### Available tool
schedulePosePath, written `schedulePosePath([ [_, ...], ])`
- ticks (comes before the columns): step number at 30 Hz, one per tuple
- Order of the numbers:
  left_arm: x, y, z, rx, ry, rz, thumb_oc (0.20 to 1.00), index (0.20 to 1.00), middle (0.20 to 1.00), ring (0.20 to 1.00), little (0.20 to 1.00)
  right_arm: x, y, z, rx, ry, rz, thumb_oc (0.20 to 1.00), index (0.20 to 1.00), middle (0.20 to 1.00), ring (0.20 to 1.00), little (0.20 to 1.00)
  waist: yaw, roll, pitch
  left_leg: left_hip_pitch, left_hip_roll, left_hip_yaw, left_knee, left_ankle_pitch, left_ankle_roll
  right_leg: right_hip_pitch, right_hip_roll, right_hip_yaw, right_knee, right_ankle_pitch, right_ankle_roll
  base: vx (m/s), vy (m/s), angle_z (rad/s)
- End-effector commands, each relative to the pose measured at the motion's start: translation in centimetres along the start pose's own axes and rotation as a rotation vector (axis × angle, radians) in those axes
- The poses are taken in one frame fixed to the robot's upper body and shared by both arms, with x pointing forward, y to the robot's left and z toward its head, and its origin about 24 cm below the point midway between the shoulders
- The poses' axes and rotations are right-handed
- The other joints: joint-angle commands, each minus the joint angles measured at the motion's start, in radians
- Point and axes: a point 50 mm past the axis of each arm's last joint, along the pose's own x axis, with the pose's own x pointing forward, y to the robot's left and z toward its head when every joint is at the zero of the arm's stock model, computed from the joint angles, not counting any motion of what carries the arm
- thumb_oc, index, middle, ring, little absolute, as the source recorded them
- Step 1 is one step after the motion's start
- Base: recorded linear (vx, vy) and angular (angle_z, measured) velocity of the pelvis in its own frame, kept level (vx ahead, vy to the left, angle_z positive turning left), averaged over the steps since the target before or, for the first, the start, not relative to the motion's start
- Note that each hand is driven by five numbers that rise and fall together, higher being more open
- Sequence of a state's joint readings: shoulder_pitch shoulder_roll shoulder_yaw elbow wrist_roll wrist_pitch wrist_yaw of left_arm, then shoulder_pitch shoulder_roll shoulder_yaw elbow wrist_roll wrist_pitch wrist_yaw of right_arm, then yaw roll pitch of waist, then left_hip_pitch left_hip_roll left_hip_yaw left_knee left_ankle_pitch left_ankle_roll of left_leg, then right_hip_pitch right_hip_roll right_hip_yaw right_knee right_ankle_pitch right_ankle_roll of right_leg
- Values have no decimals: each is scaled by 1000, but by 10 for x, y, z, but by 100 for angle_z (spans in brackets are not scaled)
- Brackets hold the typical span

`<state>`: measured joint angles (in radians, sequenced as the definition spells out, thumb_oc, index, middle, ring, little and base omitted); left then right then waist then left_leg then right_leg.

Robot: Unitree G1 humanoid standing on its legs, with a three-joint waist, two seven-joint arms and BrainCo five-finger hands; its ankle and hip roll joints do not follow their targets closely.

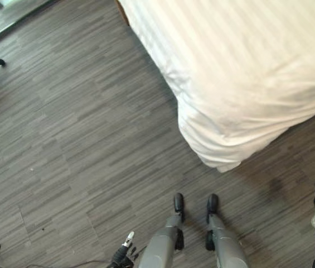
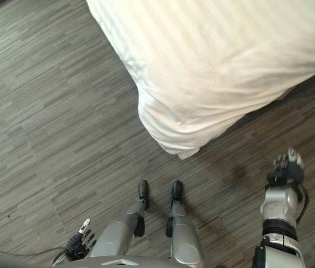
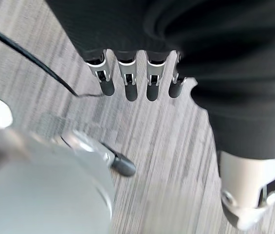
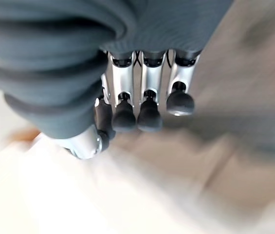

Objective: Making the bed.

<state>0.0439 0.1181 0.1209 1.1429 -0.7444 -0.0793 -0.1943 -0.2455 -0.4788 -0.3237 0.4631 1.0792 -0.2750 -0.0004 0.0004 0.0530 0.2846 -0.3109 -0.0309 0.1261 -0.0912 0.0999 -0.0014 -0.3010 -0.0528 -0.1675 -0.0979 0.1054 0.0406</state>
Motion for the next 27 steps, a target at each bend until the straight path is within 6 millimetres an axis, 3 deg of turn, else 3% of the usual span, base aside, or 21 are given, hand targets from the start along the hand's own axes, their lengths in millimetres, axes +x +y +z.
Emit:
schedulePosePath([
  [1, 2, 0, -2, 16, 27, 22, 1000, 1000, 1000, 1000, 1000, -2, 46, 2, 55, -90, 199, 200, 200, 200, 200, 200, 12, -22, -31, 10, 44, -31, 4, 1, -73, -7, -77, 26, 11, 70, 121, -26, 4, -21],
  [2, 2, -2, -2, 24, 28, 13, 1000, 1000, 1000, 1000, 1000, -5, 66, -4, 59, -71, 288, 200, 200, 200, 200, 200, 14, -23, -30, 11, 45, -25, 4, 3, -73, -11, -75, 29, 11, 73, 121, -13, 2, -21],
  [8, 2, -6, -6, 62, 43, -25, 1000, 1000, 1000, 1000, 1000, -6, 135, -33, 67, 81, 573, 200, 200, 200, 200, 200, 46, -16, -29, 8, 49, -11, 4, 10, -76, -15, -75, 31, 11, 77, 119, -13, -10, -8],
  [10, 1, -6, -8, 67, 52, -28, 1000, 1000, 1000, 1000, 1000, -5, 140, -40, 72, 107, 586, 200, 200, 200, 200, 200, 53, -13, -30, 8, 48, -12, 4, 10, -76, -15, -74, 30, 11, 76, 118, 1, -8, -2],
  [13, -1, -3, -13, 83, 73, -38, 1000, 1000, 1000, 1000, 1000, 13, 149, -50, 35, 168, 561, 200, 200, 200, 200, 200, 75, 5, -33, 5, 45, -16, 4, 12, -78, -17, -77, 24, 11, 75, 117, 0, 0, 0],
  [18, -1, -6, -18, 103, 97, -61, 1000, 1000, 1000, 1000, 1000, 31, 166, -51, 14, 192, 539, 200, 200, 200, 200, 200, 100, 31, -30, -6, 41, -23, 4, 17, -81, -25, -79, 19, 11, 75, 117, -2, -1, 2],
  [20, -1, -8, -18, 114, 100, -69, 1000, 1000, 1000, 1000, 1000, 37, 163, -55, 1, 214, 495, 200, 200, 200, 200, 200, 108, 39, -26, -13, 39, -25, 4, 20, -82, -29, -80, 18, 11, 76, 117, -2, -1, 3],
  [22, 0, -12, -19, 126, 106, -83, 1000, 1000, 1000, 1000, 1000, 47, 145, -59, -33, 249, 378, 200, 200, 200, 200, 200, 117, 54, -21, -24, 37, -28, 4, 23, -83, -39, -82, 14, 11, 77, 119, 0, 0, 0],
  [23, 1, -16, -20, 133, 112, -94, 1000, 1000, 1000, 1000, 1000, 48, 126, -67, -40, 289, 281, 200, 200, 200, 200, 200, 121, 62, -18, -27, 36, -28, 4, 23, -83, -42, -84, 12, 11, 77, 120, 39, 13, 0],
  [24, 2, -20, -22, 131, 123, -99, 1000, 1000, 1000, 1000, 1000, 35, 89, -90, 33, 364, 111, 200, 200, 200, 200, 200, 122, 75, -14, -29, 34, -30, 4, 20, -81, -41, -84, 11, 11, 73, 120, 66, 19, 0],
  [25, 2, -21, -22, 129, 123, -99, 1000, 1000, 1000, 1000, 1000, 21, 72, -105, 42, 418, 60, 200, 200, 200, 200, 200, 120, 79, -11, -21, 33, -30, 4, 12, -80, -34, -83, 13, 11, 66, 120, 54, 23, 2],
  [27, 3, -22, -22, 126, 123, -99, 1000, 1000, 1000, 1000, 1000, 7, 59, -118, 45, 464, 29, 200, 200, 200, 200, 200, 116, 79, -12, -25, 32, -30, 4, 17, -79, -36, -85, 11, 11, 68, 118, 18, 7, 4],
])
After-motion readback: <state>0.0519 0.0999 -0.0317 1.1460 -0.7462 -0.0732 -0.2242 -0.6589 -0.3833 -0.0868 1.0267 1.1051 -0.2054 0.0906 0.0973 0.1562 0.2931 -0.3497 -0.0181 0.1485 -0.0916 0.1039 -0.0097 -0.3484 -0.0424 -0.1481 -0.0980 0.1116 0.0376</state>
